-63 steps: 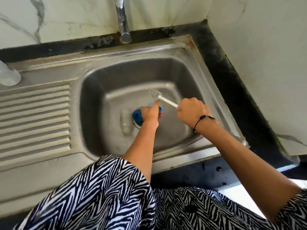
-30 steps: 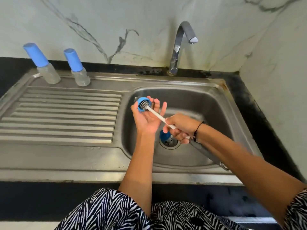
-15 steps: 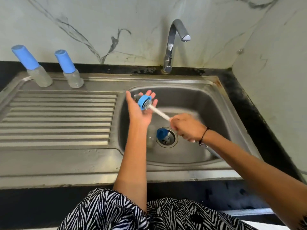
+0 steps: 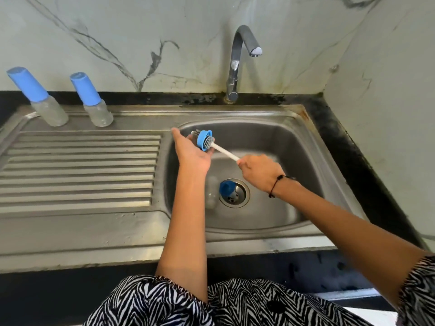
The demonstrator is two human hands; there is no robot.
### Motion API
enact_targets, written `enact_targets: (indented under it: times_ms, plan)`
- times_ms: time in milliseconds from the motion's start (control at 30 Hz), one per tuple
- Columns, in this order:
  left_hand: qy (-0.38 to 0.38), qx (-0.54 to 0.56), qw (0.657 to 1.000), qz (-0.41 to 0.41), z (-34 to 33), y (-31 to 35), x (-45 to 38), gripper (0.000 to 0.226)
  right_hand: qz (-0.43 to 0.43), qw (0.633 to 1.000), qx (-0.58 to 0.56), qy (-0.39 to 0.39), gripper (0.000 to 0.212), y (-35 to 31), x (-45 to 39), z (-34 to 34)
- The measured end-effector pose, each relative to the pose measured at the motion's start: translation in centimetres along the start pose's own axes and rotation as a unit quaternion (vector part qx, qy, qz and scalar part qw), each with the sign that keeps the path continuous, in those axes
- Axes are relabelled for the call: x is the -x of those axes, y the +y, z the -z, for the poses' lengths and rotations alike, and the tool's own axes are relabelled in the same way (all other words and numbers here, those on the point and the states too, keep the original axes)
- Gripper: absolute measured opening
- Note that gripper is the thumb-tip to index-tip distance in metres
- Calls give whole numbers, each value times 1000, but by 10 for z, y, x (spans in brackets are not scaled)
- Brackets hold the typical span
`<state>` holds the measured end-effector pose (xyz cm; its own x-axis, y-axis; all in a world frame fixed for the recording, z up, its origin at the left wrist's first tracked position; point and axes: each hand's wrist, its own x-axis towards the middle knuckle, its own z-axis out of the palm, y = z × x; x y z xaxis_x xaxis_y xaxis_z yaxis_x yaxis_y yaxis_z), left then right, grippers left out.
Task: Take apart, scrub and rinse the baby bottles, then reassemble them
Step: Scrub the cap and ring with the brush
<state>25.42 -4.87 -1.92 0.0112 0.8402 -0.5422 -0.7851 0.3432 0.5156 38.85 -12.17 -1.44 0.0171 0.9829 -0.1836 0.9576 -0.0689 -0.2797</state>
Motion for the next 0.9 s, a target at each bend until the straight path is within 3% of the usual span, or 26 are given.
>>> enact_targets:
  times_ms: [100, 200, 467, 633, 733, 833, 900]
  plan:
    - [-51, 67, 996, 9, 19, 5, -3, 78, 49, 996, -67, -37, 41, -6, 14, 5]
    - [-136, 152, 978, 43, 26, 0, 3, 86, 40, 996, -45, -64, 37, -11, 27, -7]
    - [-1, 89, 993, 81, 5, -4, 2, 61, -27, 998, 62, 7, 31, -1, 6, -13]
    - [-7, 30, 997, 77, 7, -1, 6, 67, -31, 997, -60, -20, 38, 1, -8, -9]
    - [-27, 76, 995, 55, 26, 3, -3, 71, 10, 989, -135, -56, 41, -8, 10, -3]
    - [-85, 143, 985, 53, 29, 0, 4, 79, 0, 991, -112, -70, 31, -13, 25, -14]
    - [-68, 135, 987, 51, 23, -4, 8, 76, -29, 998, -51, -37, 38, -9, 24, -19]
